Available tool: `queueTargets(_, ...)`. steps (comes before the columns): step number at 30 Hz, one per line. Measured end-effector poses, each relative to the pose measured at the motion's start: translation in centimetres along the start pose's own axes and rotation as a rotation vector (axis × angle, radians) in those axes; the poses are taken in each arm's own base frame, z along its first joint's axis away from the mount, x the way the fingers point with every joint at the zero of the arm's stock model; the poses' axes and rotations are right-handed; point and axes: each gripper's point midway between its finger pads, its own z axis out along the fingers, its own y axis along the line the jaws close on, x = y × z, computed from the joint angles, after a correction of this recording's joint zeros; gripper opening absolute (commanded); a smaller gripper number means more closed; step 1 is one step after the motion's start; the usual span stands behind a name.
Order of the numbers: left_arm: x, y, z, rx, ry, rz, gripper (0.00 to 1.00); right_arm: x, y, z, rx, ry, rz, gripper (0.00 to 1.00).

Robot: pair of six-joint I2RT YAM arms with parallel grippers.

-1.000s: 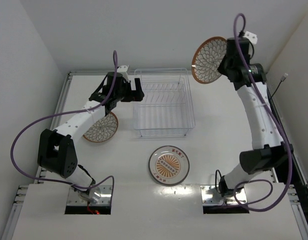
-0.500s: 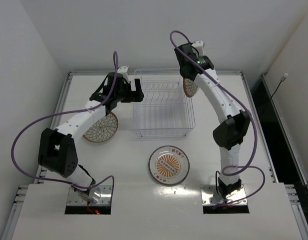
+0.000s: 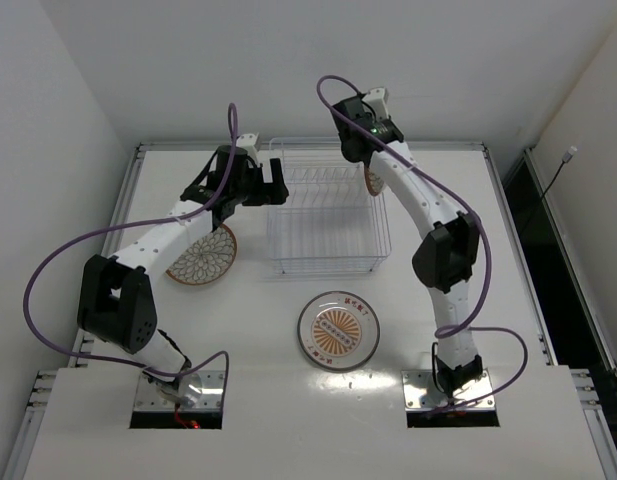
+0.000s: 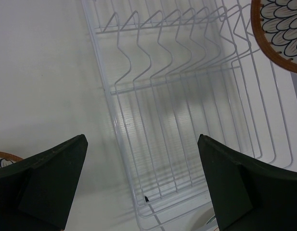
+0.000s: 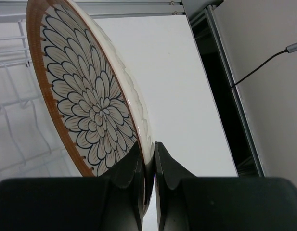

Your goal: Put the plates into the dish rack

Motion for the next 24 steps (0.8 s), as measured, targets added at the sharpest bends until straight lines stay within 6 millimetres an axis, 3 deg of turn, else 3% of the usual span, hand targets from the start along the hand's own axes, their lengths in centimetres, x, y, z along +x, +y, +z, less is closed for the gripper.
queueTargets(14, 0.0, 0.1, 0.0, -0.006, -0.002, -0.003, 0.99, 0.4, 3.2, -0.2, -0.003, -0.031, -0.046, 0.0)
queueTargets(24, -0.1, 0.1, 0.0, -0.007, -0.003, -0.003, 0.99, 0.6, 4.9, -0.9, 0.05, -0.076, -0.109, 0.06)
